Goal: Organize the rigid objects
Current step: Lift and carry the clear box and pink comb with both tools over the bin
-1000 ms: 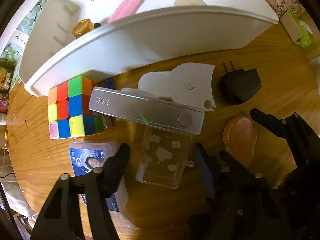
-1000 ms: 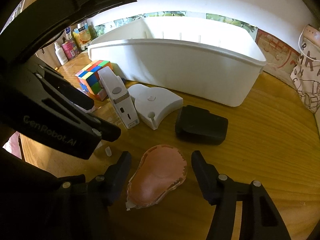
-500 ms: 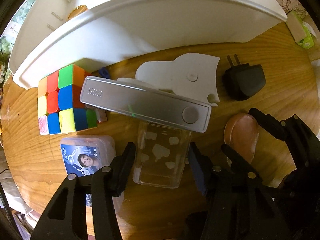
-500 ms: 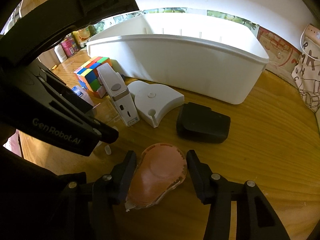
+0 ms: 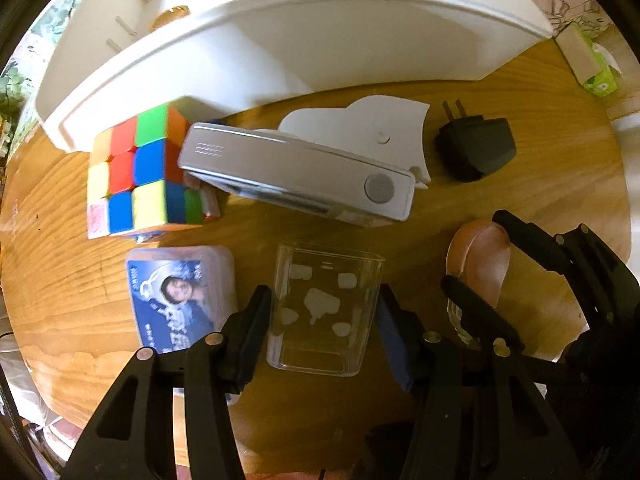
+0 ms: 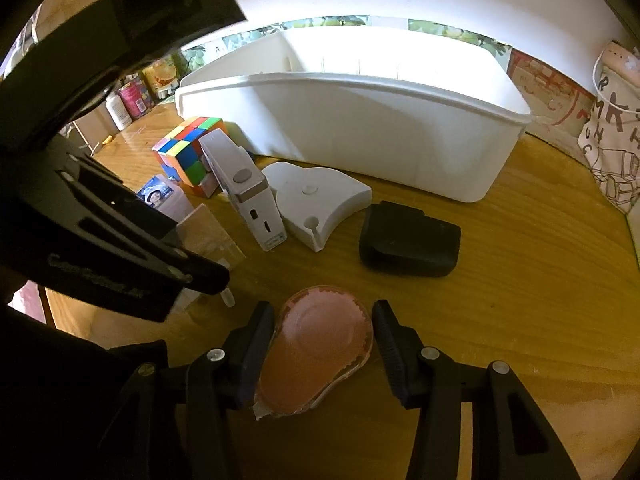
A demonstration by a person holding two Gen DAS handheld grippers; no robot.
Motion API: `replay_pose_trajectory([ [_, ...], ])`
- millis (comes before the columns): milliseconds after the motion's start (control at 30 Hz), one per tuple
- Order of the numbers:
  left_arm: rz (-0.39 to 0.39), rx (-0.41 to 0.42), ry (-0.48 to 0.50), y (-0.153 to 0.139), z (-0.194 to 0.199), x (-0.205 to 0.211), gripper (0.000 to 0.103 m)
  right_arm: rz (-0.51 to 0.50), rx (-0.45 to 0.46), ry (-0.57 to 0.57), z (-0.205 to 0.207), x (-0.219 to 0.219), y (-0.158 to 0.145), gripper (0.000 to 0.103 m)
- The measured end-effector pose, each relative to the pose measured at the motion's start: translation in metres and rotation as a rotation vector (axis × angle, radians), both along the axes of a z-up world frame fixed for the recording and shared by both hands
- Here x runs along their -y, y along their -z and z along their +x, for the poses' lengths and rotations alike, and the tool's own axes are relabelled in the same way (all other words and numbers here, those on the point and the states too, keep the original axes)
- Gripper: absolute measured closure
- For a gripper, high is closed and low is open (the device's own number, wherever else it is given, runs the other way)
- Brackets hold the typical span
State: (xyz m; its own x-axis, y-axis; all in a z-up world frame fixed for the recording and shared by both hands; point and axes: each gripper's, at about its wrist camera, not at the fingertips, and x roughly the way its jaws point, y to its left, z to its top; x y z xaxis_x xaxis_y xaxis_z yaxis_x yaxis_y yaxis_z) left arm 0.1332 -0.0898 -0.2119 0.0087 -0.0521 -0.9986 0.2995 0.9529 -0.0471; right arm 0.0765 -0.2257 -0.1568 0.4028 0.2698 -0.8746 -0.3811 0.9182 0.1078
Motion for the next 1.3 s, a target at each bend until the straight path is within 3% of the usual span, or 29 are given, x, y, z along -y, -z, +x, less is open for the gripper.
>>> replay_pose_trajectory([
  [367,-0.056,0.113,0.041,-0.037,-0.027,-0.036,0.047,-0.029,0.061,0.05,-0.017,-0.013,-0.022,0.052],
  [700,-0.086,0.241,0.09,-0.089,-0.05,-0.071,0.047,-0.048,0.135,0.104,-0.028,-0.029,-0.055,0.052],
  [867,-0.096,0.301,0.077,-0.114,-0.045,-0.089,0.047,-0.052,0.19,0.111,-0.025,-0.039,-0.076,0.052],
  [1300,-0.096,0.444,0.018,-0.147,-0.026,-0.111,0.047,-0.037,0.29,0.07,-0.002,-0.058,-0.113,0.052],
])
